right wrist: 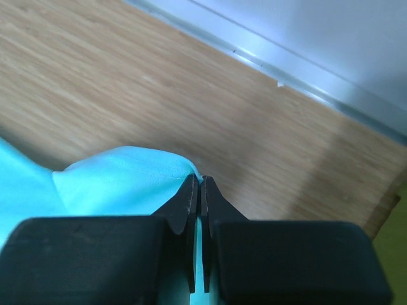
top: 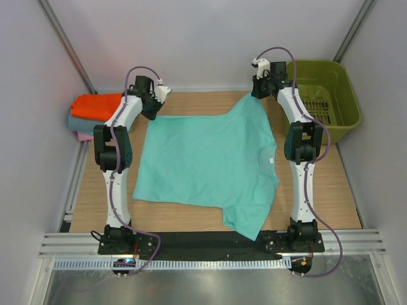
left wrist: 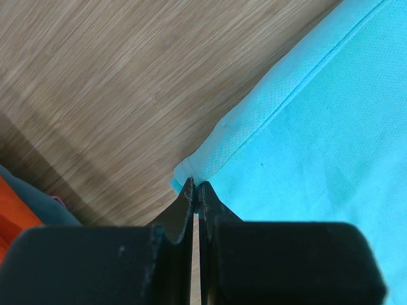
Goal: Fold and stack the t-shirts
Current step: Flatten the tshirt out, then fold the tshirt
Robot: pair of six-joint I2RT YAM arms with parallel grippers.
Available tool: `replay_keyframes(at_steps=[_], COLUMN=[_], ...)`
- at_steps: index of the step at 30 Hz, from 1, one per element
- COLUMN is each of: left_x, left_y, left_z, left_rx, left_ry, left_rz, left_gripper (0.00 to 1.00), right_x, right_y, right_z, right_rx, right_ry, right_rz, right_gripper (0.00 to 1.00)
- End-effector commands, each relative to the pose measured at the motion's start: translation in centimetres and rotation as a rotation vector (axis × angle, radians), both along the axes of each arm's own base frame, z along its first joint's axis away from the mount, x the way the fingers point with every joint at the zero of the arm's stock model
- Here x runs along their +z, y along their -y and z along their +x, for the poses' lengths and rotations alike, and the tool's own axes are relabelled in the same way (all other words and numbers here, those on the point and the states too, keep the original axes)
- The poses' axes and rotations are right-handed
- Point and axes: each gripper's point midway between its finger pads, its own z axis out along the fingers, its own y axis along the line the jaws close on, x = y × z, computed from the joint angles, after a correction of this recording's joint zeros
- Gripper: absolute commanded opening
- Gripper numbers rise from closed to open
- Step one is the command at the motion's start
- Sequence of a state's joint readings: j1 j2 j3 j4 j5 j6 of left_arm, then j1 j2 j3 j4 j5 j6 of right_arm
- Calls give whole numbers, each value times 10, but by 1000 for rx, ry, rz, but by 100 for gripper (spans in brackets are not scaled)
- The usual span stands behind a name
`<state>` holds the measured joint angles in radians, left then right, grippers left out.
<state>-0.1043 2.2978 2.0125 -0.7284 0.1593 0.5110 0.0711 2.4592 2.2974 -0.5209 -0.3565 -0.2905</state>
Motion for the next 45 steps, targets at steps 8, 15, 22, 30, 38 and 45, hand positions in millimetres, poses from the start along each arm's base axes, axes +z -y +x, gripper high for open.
replay_keyframes(at_steps=[8, 15, 22, 30, 38, 45], left_x=[26, 28, 56, 74, 79, 82], left_y=[-24, -29, -21, -20, -17, -24], left_z=[23, 31, 27, -13, -45, -64], left_rx=[98, 104, 74, 29, 2, 3], left_ry=[101, 120, 139, 110, 89, 81], left_rz=[21, 29, -10, -23, -49, -46], left_gripper=[0, 0, 0, 0, 0, 0], right_x=[41, 40, 73, 106, 105, 97], right_y=[-21, -23, -25, -23, -30, -31], right_z=[55, 66, 41, -21, -80, -125], right_rx=[11, -8, 24, 76, 113, 141], right_ry=[265, 305, 299, 249, 165, 105], right_rz=[-13, -9, -10, -19, -19, -29], right_gripper=[1, 1, 1, 1, 1, 1])
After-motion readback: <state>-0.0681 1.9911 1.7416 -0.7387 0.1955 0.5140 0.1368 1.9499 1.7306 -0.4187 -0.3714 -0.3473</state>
